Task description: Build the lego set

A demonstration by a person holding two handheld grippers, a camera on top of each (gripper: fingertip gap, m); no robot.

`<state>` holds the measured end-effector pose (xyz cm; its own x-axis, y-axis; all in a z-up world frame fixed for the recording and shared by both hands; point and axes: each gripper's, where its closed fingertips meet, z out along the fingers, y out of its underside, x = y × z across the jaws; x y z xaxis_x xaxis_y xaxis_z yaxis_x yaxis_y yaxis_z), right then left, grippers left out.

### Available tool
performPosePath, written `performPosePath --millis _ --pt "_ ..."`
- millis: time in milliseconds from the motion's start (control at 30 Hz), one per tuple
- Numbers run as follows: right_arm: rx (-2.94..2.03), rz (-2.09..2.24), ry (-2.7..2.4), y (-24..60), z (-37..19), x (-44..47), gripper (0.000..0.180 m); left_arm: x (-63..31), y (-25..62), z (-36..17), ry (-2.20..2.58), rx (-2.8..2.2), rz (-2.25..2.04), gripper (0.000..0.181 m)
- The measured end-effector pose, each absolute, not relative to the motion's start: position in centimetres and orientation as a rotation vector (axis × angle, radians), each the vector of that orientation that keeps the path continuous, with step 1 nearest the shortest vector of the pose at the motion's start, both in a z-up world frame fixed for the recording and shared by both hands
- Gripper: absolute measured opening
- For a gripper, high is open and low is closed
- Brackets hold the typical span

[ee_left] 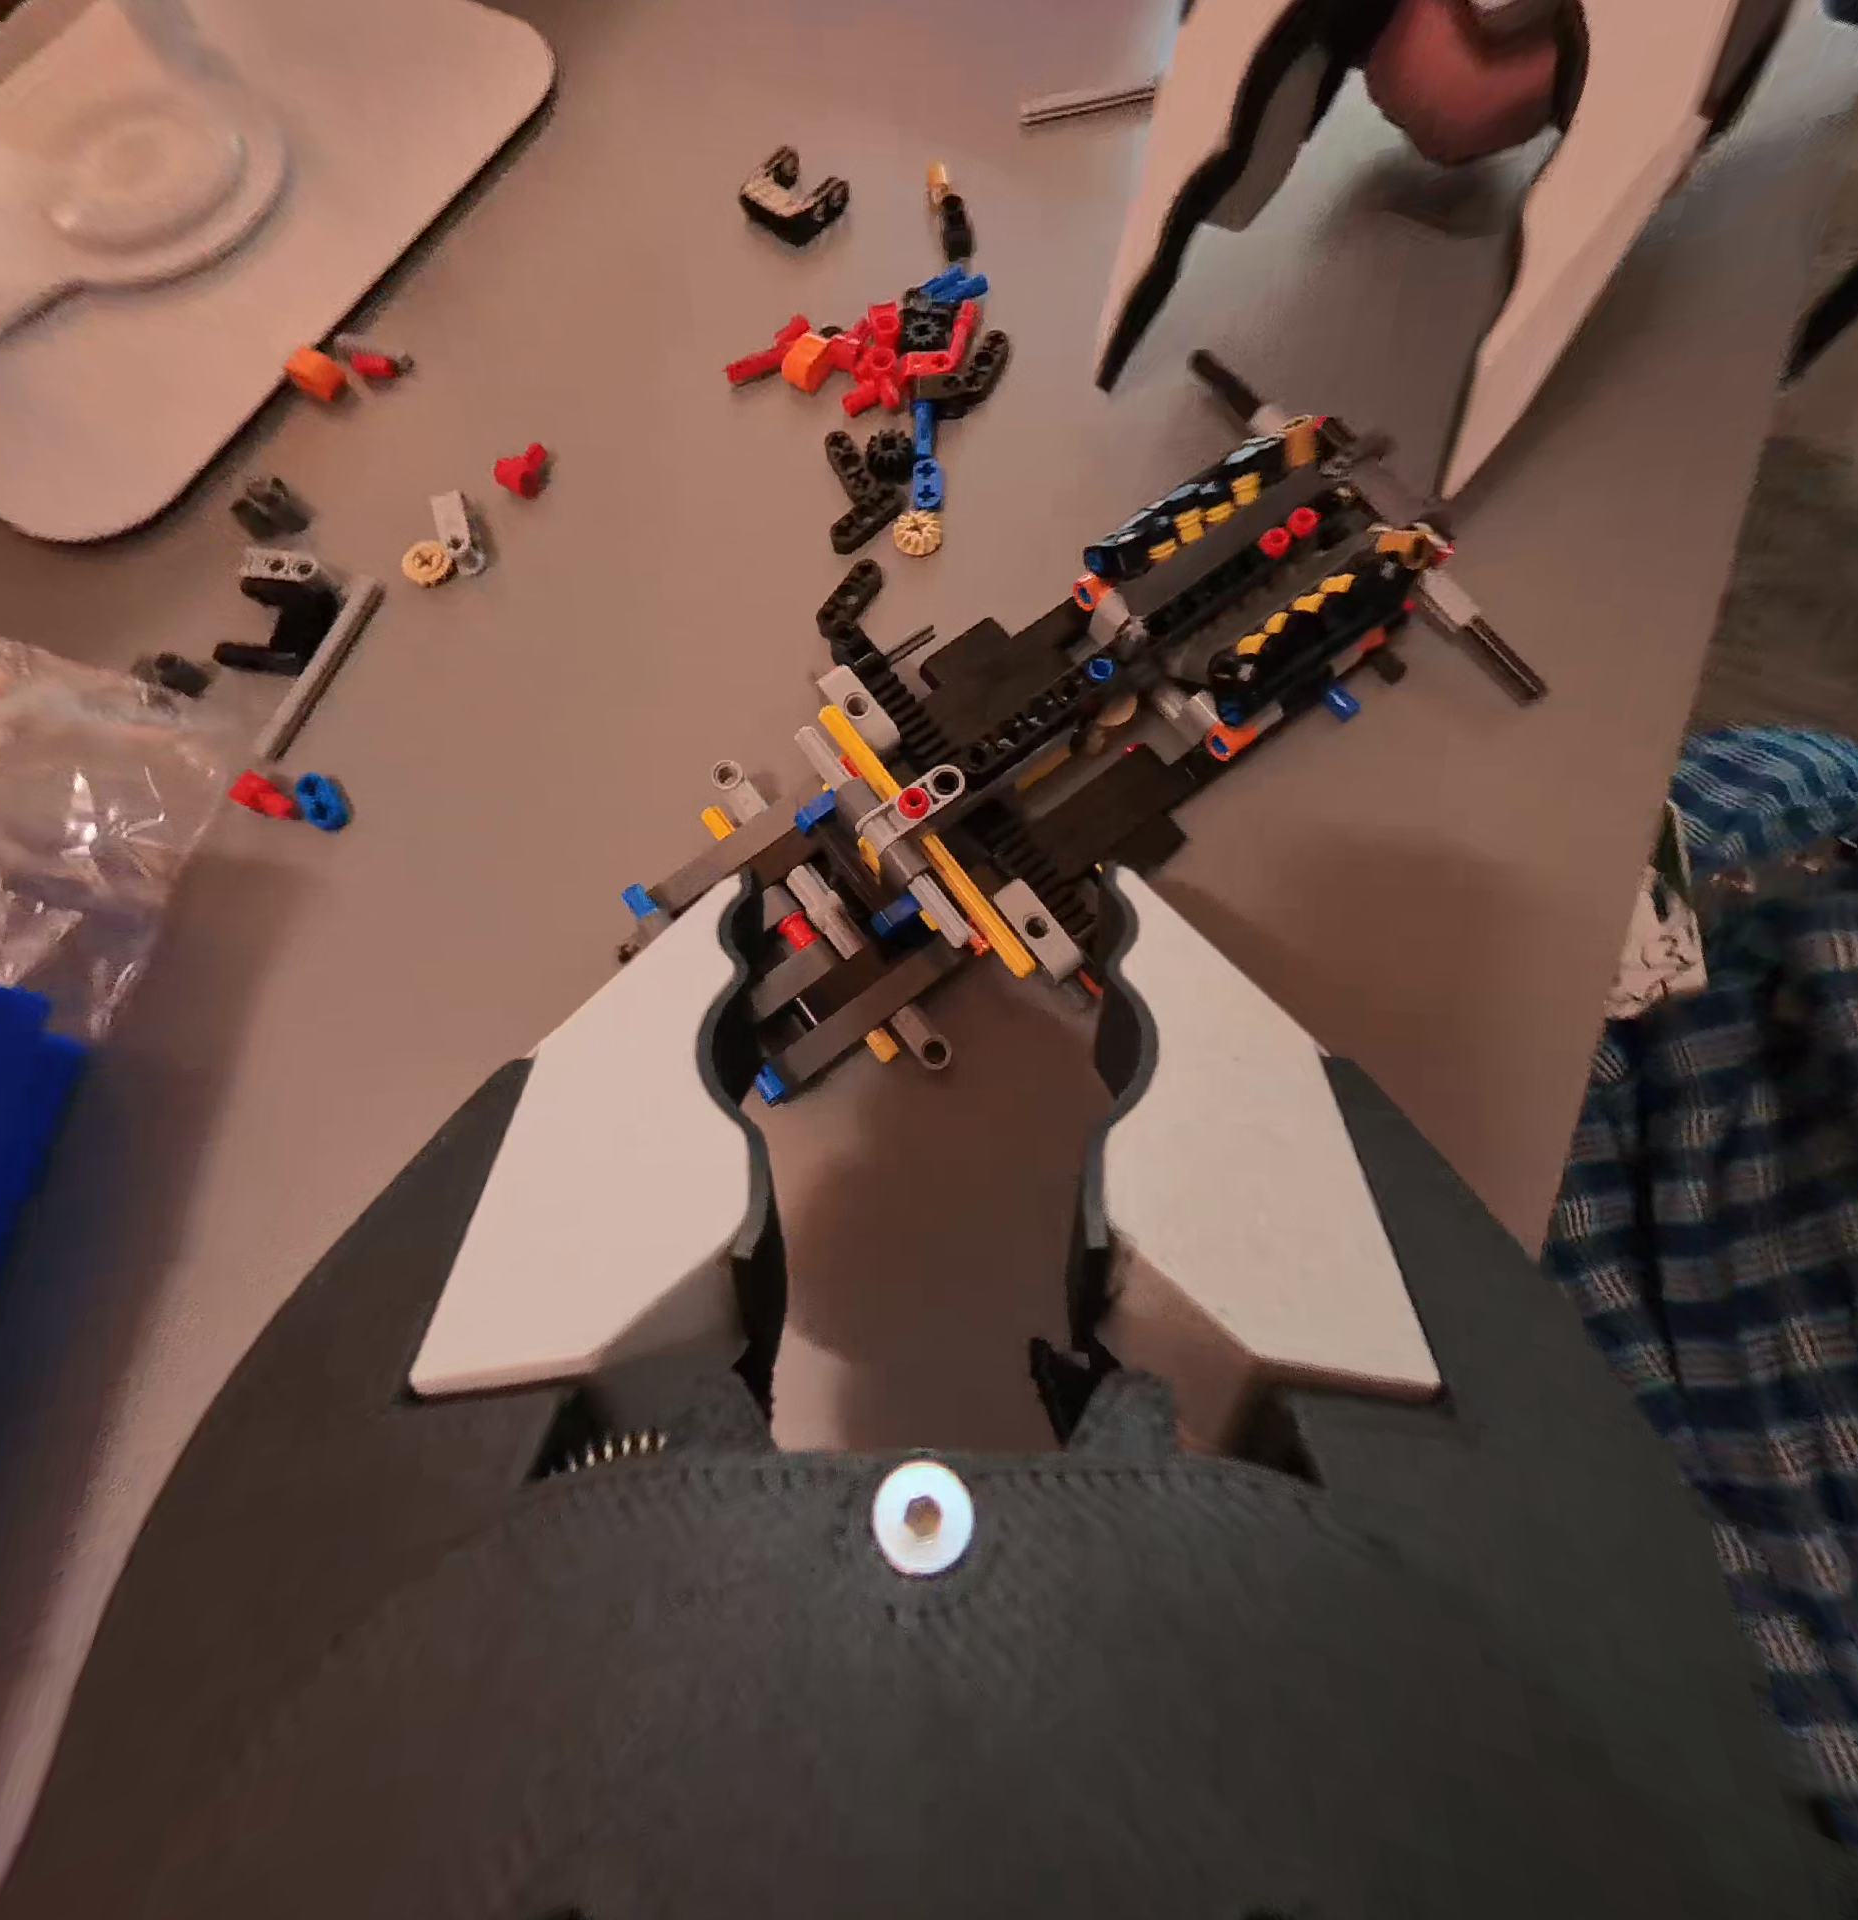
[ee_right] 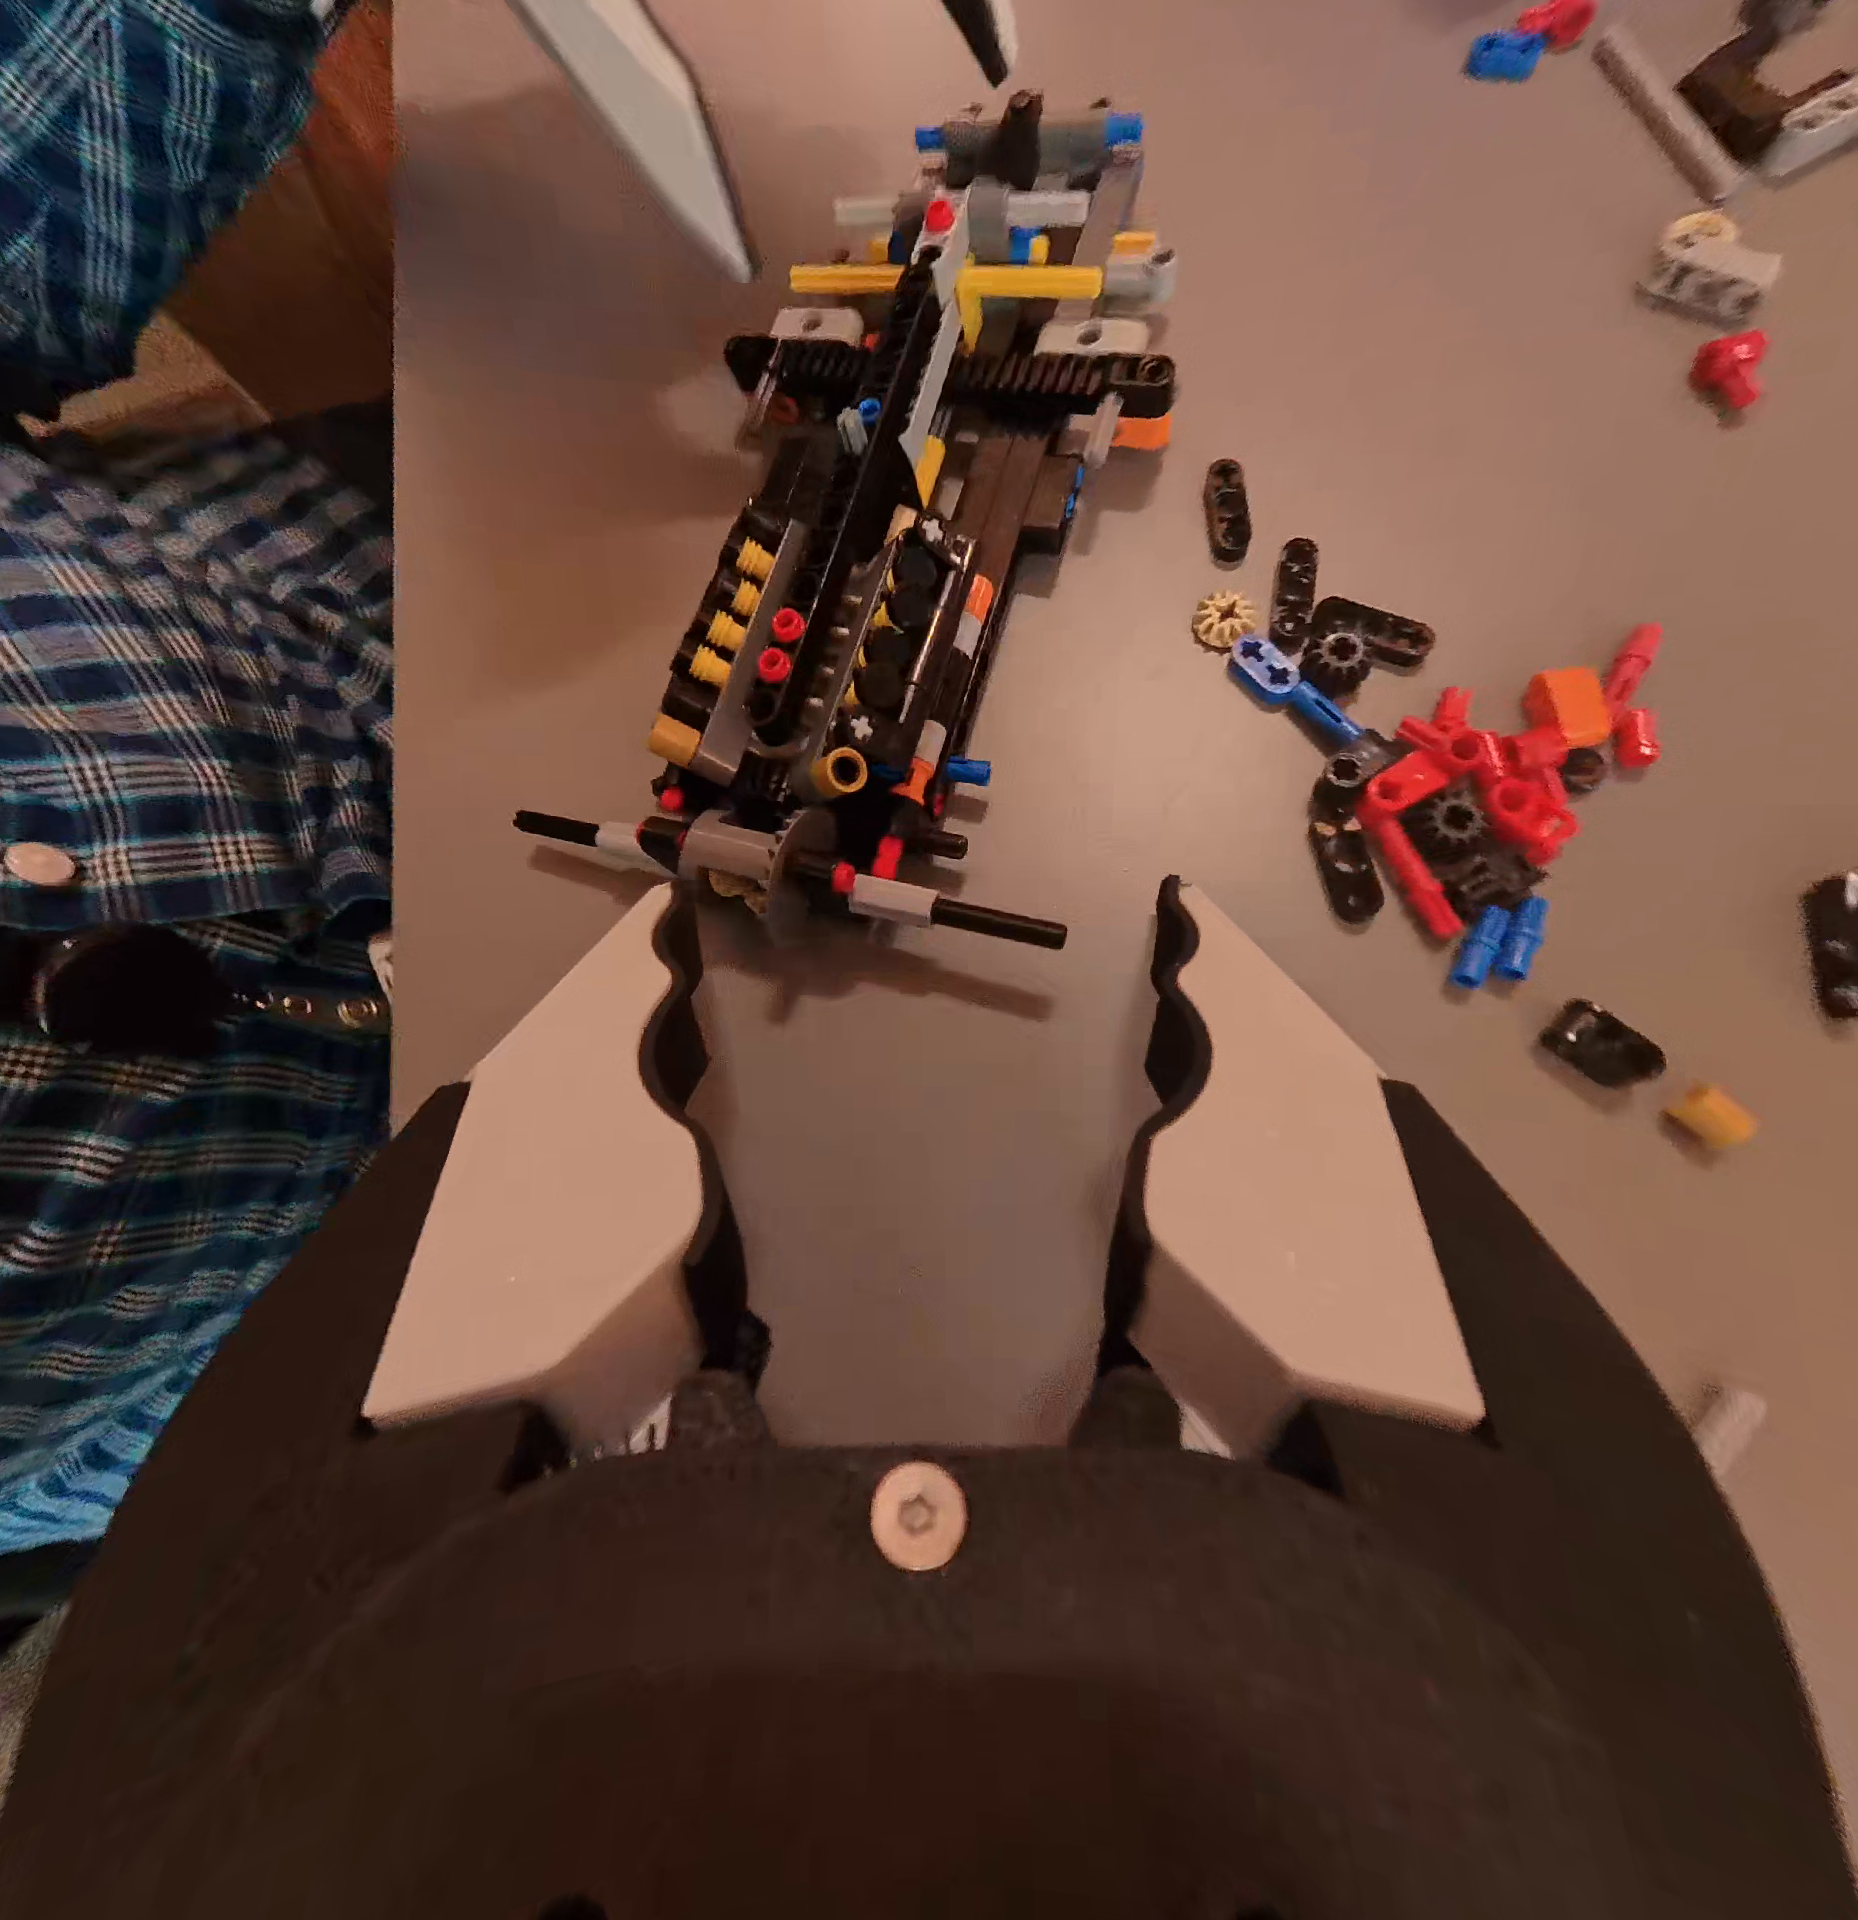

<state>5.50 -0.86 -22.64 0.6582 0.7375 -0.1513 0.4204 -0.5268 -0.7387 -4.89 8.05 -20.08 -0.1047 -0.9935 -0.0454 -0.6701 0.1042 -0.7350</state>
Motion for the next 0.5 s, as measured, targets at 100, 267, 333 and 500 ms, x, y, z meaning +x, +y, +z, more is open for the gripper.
performPosePath --millis 100,267,333,500 --pt "-2.16 0.645 -0.961 -0.8 -22.8 4.7 0.081 -4.2 7.1 -21.1 1.847 -1.618 -0.765 0.053" --pt "-2.158 0.674 -0.989 -1.1 -22.8 3.9 0.075 -3.7 9.2 -21.6 1.835 -1.615 -0.621 0.03" --pt "-2.152 0.682 -0.992 -1.3 -22.7 3.3 0.072 -3.5 9.6 -21.6 1.852 -1.595 -0.608 0.027" --pt "-2.148 0.68 -1.001 -1.3 -22.7 1.4 0.07 -2.7 10.5 -21.7 1.882 -1.578 -0.626 0.026"
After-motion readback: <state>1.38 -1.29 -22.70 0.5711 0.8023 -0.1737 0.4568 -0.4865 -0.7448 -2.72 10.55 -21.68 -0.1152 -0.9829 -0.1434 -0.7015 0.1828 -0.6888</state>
